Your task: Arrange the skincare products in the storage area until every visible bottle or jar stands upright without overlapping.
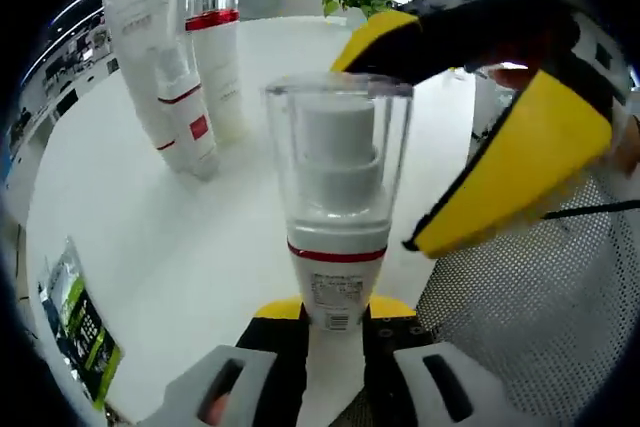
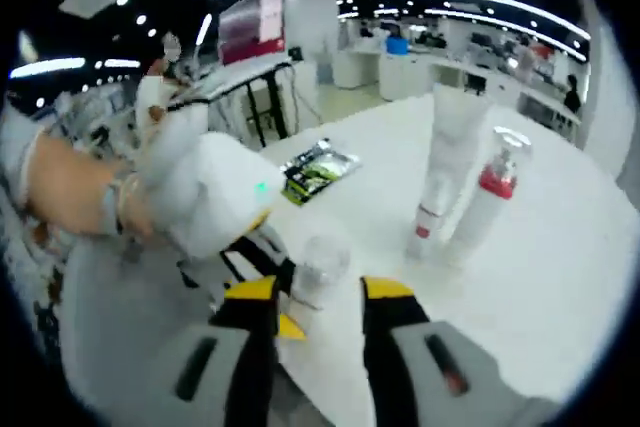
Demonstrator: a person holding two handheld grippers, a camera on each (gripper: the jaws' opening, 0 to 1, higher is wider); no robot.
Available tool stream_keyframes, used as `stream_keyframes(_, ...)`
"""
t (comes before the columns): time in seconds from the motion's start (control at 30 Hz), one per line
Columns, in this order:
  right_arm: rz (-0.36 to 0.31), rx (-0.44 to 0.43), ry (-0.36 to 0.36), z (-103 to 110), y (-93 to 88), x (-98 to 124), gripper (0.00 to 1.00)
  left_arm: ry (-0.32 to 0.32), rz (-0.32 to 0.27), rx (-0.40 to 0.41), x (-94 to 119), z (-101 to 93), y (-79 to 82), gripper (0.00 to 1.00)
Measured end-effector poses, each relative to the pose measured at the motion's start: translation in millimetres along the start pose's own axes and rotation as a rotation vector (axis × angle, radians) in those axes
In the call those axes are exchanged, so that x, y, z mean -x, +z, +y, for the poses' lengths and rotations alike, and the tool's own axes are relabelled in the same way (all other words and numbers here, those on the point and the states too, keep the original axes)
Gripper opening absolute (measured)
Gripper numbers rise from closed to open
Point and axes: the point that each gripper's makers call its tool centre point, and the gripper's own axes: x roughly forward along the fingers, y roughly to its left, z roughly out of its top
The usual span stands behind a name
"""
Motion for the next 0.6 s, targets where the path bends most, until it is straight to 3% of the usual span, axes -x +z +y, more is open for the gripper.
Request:
stream_keyframes(0.03, -0.005, -0.01, -0.015, -1, 1.2, -2, 0.35, 0.001, -0.024, 0.028, 2, 1.1, 5.2, 0.19)
stream_keyframes(0.07, -0.023, 0.045, -0.053, -4, 5.9, -6, 0.35, 0.008, -0.054, 0.074, 5, 3.6, 12.1, 0.19)
stream_keyframes(0.13, -0.05, 0.099, -0.11, -9, 13.5, -10, 0.33, 0.034, -0.102, 0.092, 11, 9.7, 21.2, 0.19)
stream_keyframes(0.23, -0.071, 0.074, -0.094, -7, 20.2, -14, 0.27, 0.063, -0.153, 0.089, 19, 14.9, 29.7, 0.19)
stream_keyframes(0.37, -0.179, 0.066, -0.034, 2, 34.0, -16, 0.2, 0.069, -0.19, 0.092, 26, 16.1, 37.5, 0.19)
stream_keyframes(0.47, -0.191, 0.086, -0.053, -4, 31.4, -15, 0.19, 0.066, -0.185, 0.079, 25, 15.5, 35.9, 0.19)
stream_keyframes(0.6, -0.191, -0.001, 0.002, -8, 34.5, -11, 0.18, 0.059, -0.196, 0.051, 28, 14.1, 38.7, 0.19)
